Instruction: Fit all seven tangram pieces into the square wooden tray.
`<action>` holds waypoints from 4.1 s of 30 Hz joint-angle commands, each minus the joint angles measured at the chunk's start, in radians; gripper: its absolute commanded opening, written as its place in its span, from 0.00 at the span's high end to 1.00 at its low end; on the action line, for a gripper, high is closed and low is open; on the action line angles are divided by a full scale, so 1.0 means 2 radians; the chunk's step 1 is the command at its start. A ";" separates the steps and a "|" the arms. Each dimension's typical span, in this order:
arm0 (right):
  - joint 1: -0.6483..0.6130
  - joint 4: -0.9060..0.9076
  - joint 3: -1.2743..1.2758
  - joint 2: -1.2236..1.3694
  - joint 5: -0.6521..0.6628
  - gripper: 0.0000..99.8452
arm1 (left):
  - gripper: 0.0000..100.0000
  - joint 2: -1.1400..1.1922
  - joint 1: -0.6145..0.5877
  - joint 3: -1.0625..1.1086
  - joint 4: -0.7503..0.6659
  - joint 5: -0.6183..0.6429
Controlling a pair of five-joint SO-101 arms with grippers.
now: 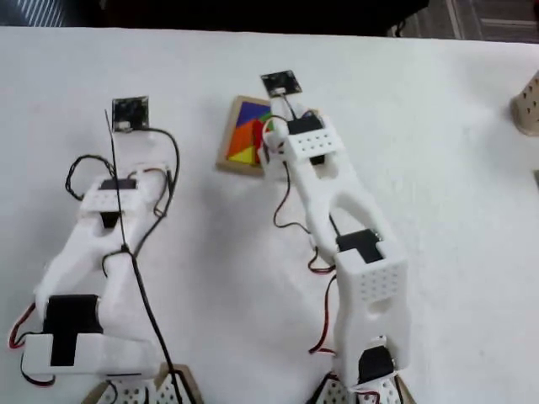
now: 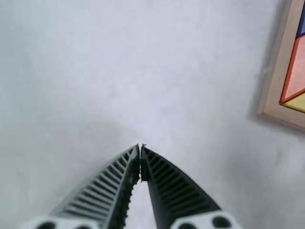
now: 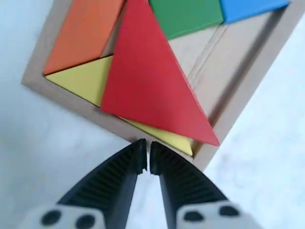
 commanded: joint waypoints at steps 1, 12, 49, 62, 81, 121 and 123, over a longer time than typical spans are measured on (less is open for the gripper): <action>0.007 0.025 -0.022 -0.041 -0.003 0.98 | 0.98 -0.003 -0.006 -0.021 -0.013 -0.002; 0.095 0.037 -0.019 -0.065 -0.044 0.98 | 0.98 -0.005 0.035 -0.014 -0.017 -0.003; 0.055 -0.036 -0.009 -0.077 -0.078 0.98 | 0.98 -0.007 0.060 0.002 -0.014 -0.004; -0.035 -0.079 -0.012 -0.035 -0.076 0.98 | 0.98 -0.006 0.059 0.001 -0.017 -0.004; 0.029 -0.081 -0.097 0.060 -0.075 0.98 | 0.98 -0.005 0.052 0.001 -0.016 -0.004; 0.080 0.118 -0.213 0.095 -0.080 0.98 | 0.98 -0.004 0.052 0.001 -0.017 -0.004; 0.085 0.118 -0.213 0.084 -0.080 0.98 | 0.98 -0.004 0.052 0.001 -0.017 -0.004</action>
